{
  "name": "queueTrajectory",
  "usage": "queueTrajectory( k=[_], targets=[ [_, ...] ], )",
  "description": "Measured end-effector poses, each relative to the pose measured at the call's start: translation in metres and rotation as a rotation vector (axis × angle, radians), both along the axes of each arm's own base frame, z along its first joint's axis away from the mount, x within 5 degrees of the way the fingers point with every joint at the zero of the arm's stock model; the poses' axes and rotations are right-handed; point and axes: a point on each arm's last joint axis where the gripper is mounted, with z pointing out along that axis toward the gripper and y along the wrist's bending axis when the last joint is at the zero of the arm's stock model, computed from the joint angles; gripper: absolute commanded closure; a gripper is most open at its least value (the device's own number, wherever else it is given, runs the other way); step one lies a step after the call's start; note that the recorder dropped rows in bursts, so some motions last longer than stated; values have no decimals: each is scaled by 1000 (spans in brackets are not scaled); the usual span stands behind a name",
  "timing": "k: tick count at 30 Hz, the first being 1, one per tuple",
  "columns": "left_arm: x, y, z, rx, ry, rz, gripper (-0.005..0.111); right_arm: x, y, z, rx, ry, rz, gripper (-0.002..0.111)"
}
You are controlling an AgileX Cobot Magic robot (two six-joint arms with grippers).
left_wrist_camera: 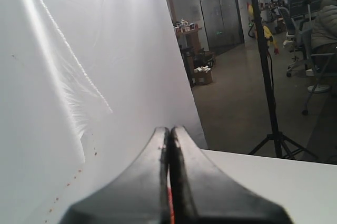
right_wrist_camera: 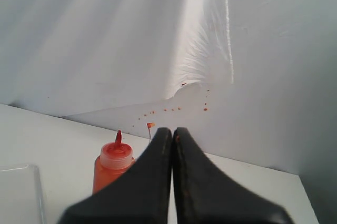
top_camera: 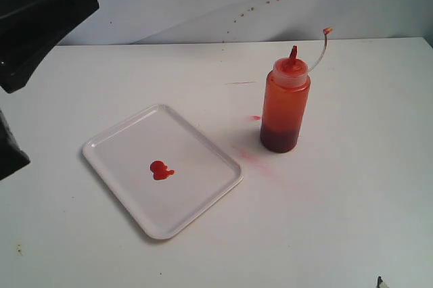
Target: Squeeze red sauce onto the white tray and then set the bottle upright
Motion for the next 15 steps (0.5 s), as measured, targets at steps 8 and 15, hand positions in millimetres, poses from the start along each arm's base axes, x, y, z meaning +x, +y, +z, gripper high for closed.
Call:
queueTrajectory(
  k=[8,15],
  targets=[
    [-10,17,7,-12,32,130,106,0,0,0,0,0,0,108],
    [-48,81,-19,-97,101,567,106,0,0,0,0,0,0,108]
  ],
)
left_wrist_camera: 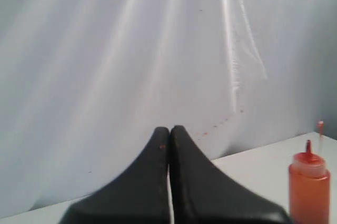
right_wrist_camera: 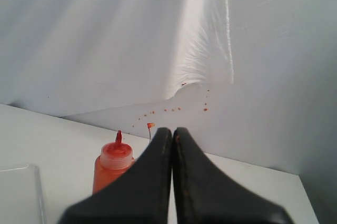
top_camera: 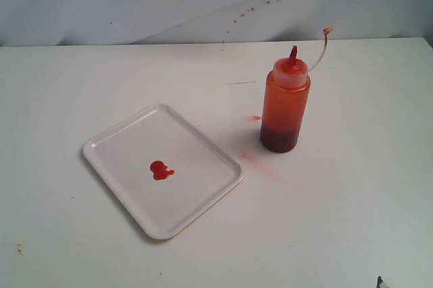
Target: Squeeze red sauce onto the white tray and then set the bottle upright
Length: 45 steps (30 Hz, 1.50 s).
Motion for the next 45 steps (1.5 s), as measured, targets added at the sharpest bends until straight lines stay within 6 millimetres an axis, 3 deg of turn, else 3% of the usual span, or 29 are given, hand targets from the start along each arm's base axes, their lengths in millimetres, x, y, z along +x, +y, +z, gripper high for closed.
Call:
queueTrajectory(
  k=[4,11,28,31,35,45],
  targets=[
    [-24,21,-30,-31,-46,170,106,0,0,0,0,0,0,108],
    [-49,28,-57,-109,-141,232,106,0,0,0,0,0,0,108],
    [-45,32,-71,-230,-49,262,106,0,0,0,1,-4,-1,108],
    [-44,37,-84,-196,82,332,106,0,0,0,1,-4,-1,108],
    [-44,33,-101,-76,235,299,106,0,0,0,1,-4,-1,108],
    [-40,29,-135,-4,351,265,106,0,0,1,1,-6,-2,108]
  ],
)
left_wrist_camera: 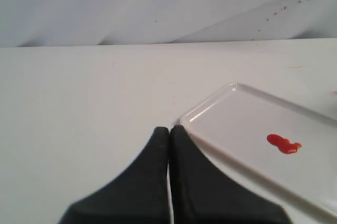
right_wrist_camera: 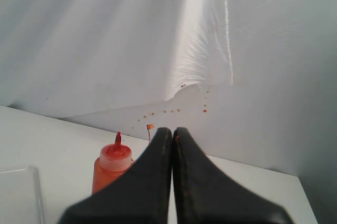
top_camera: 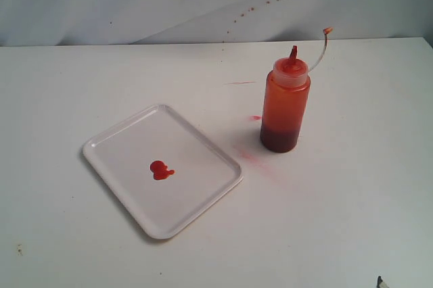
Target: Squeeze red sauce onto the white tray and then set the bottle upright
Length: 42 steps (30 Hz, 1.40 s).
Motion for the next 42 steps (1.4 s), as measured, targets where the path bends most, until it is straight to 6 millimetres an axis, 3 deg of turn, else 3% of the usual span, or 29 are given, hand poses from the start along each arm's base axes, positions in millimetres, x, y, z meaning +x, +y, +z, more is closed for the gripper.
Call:
queueTrajectory(
  k=[5,42],
  targets=[
    [1,0,-11,-1,35,0,106,0,0,0,0,0,0,108],
    [1,4,-11,14,28,69,106,0,0,0,0,0,0,108]
  ],
)
